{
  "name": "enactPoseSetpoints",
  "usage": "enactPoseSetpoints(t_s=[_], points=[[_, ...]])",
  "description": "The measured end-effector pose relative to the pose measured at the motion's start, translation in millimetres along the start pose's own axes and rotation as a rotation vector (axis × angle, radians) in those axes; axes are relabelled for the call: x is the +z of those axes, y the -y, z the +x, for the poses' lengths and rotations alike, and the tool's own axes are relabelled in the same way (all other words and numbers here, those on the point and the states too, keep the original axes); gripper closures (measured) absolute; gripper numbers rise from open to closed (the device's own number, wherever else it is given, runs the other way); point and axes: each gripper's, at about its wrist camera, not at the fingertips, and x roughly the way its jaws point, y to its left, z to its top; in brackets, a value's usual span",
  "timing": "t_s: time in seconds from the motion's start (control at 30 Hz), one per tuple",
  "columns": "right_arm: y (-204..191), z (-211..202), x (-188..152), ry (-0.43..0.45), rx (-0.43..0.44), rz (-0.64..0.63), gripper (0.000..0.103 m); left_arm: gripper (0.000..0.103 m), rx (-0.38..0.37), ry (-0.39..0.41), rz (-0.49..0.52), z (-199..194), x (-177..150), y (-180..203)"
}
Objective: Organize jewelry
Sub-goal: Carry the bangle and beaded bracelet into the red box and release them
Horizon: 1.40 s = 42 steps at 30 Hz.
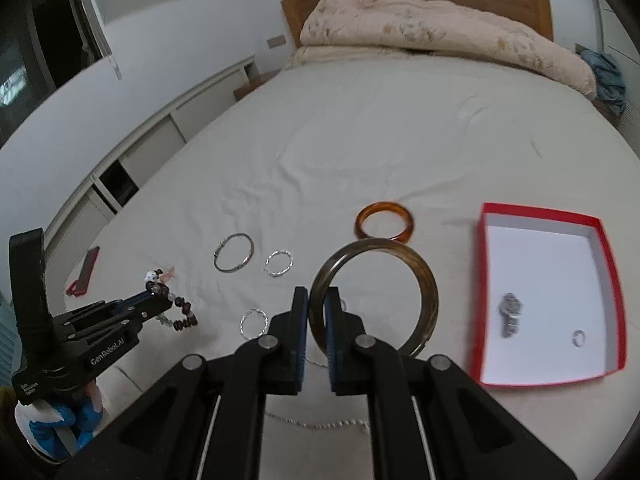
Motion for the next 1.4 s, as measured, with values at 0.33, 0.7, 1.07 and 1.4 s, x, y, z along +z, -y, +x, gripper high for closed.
enactPoseSetpoints(t_s=[0.33,0.7,1.07,1.4], points=[[62.3,-53.4,-7.8,0.062,-0.062,0.07,0.096,0.092,-0.109,0.005,0.095,-3.8,12.1,83.4],[182.0,-56.8,2.8,0.054,-0.19,0.148,0.095,0.092,-0.274,-0.007,0.257,60.1,56.9,226.8],[249.1,9.0,-5.1,-0.046,-0.178,0.208,0.095,0.092,-0.256,-0.115,0.348,160.1,67.5,295.6],[258.1,39.5,-16.9,-0.099,-0.193,0.204,0.095,0.091,-0.203,-0.165,0.352,198.5,55.4,294.7]])
